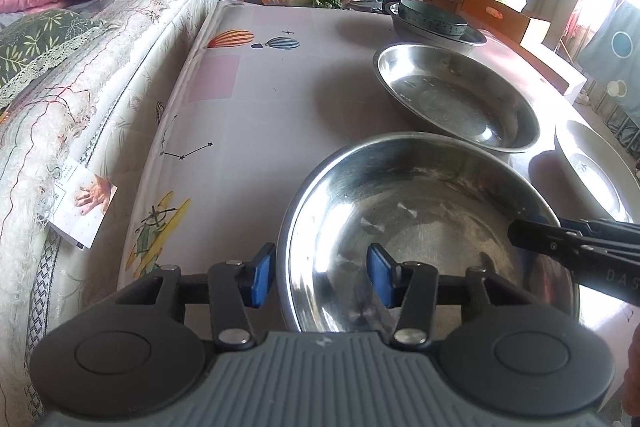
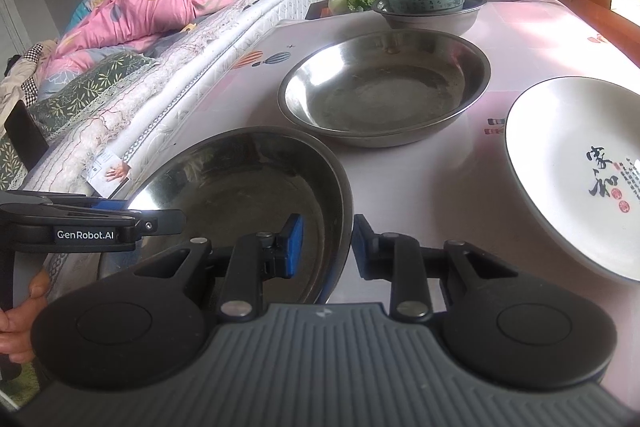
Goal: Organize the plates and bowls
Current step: 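Carry the held steel plate with both tools toward the other steel plate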
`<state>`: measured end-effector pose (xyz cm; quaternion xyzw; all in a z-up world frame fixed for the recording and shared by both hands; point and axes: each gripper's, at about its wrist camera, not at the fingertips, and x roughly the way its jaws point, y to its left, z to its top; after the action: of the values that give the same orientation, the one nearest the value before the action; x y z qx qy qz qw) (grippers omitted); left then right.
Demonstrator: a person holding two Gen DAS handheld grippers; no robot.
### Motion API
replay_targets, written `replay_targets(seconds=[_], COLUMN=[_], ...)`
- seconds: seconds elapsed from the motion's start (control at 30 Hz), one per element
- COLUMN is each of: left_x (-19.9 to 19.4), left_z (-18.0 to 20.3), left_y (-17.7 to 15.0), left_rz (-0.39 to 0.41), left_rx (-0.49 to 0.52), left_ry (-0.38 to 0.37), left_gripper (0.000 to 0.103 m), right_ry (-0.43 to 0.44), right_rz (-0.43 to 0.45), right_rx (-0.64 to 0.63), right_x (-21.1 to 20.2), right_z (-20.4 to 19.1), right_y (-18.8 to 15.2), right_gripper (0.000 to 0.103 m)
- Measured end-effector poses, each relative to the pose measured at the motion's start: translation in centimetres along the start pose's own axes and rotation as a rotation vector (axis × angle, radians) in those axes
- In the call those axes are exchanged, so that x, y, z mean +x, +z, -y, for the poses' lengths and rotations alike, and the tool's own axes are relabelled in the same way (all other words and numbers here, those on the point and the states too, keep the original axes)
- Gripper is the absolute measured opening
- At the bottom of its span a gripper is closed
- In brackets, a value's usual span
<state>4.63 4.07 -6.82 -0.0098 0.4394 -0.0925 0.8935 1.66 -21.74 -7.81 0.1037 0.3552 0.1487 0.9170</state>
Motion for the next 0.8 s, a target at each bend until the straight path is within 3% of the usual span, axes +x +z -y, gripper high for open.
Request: replay_targets(seconds=[0.2, 0.57, 0.8], left_x=[-0.2, -1.9, -1.7], left_z=[-0.1, 0.2, 0.3], left_y=[0.0, -1.2, -1.2], left_rz=[-0.003, -0.026, -0.030], left_rx=[-0.005, -0.014, -0.018], left_ry=[0.015, -0.043, -0.042], left_gripper=[0.039, 0.039, 0.039], right_ry=[0.005, -0.007, -0.005], right_rz=[-0.002, 0.003, 0.010], right_rx=[0.006, 0.023, 0.026], right_x=[0.0, 0.0, -0.2], right_z=[0.1, 0.8, 0.7], right_y=[0.0, -0.1, -0.1], right_gripper=[0.026, 0.026, 0.026])
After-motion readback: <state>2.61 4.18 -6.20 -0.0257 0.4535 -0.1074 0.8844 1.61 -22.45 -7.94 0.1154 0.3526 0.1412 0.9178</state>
